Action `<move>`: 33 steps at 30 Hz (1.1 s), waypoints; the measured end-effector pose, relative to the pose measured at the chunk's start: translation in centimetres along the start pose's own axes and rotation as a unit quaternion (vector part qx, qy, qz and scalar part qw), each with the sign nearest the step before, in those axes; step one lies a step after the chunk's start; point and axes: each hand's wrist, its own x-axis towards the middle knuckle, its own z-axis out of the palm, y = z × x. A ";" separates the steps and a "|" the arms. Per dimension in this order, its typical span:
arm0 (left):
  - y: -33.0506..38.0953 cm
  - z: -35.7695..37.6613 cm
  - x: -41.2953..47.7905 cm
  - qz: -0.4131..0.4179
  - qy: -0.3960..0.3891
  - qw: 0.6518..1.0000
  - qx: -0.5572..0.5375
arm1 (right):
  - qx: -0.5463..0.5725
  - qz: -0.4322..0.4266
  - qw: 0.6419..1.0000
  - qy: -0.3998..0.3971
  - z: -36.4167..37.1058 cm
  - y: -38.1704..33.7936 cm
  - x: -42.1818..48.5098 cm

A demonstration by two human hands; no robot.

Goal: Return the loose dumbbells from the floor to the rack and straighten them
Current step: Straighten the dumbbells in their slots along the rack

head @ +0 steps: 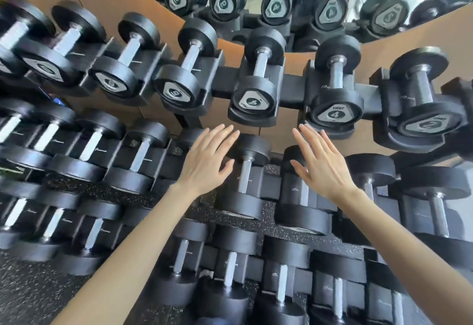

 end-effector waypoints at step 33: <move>-11.2 7.5 17.0 0.003 -0.070 0.961 -0.267 | 0.062 0.078 0.995 0.020 5.9 1.2 18.3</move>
